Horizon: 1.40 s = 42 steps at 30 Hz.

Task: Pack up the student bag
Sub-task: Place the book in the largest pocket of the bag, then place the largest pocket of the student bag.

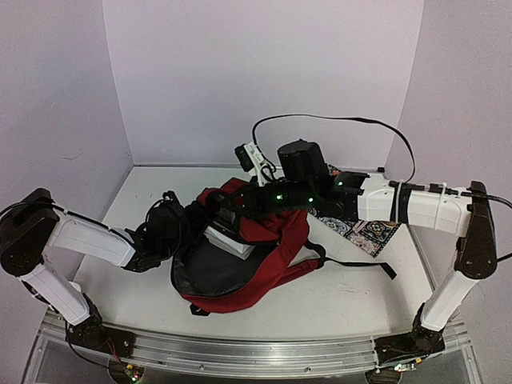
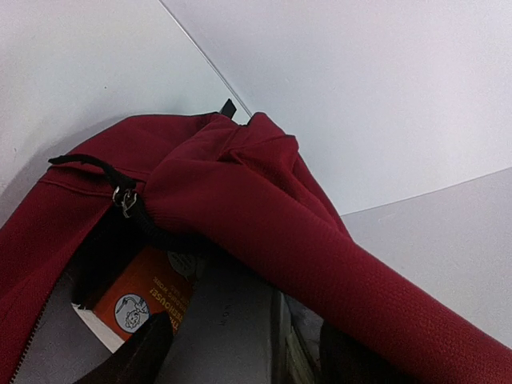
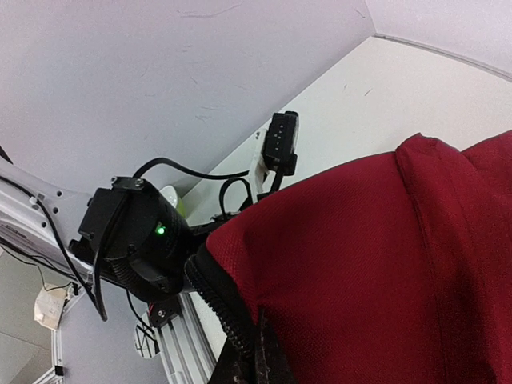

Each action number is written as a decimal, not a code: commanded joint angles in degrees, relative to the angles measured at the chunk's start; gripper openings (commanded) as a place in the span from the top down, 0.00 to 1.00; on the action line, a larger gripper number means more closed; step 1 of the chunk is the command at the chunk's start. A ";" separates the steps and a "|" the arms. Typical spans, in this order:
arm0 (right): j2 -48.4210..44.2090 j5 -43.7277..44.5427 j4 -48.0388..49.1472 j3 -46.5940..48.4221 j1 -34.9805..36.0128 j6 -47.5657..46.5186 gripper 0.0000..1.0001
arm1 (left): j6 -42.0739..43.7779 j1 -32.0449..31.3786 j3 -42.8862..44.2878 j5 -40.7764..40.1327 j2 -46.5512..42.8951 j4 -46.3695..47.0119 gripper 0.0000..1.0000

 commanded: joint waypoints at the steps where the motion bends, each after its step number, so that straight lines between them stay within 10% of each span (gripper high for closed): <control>1: -1.80 4.26 0.45 -1.70 0.58 -1.99 1.00 | 6.68 -0.44 -1.31 -0.04 -2.21 3.23 0.28; 10: -2.06 6.85 -0.72 -3.29 0.54 -2.68 0.99 | 13.59 -1.23 -6.02 2.83 -13.27 -4.25 0.09; 27: -0.43 2.85 -3.31 -2.84 0.54 -2.26 0.98 | 15.20 -1.30 -4.95 7.94 -14.06 -7.81 0.20; 42: 5.92 -2.90 -11.88 -0.18 4.15 -4.76 0.83 | 26.19 -1.21 -1.00 -0.75 -38.35 -46.17 0.10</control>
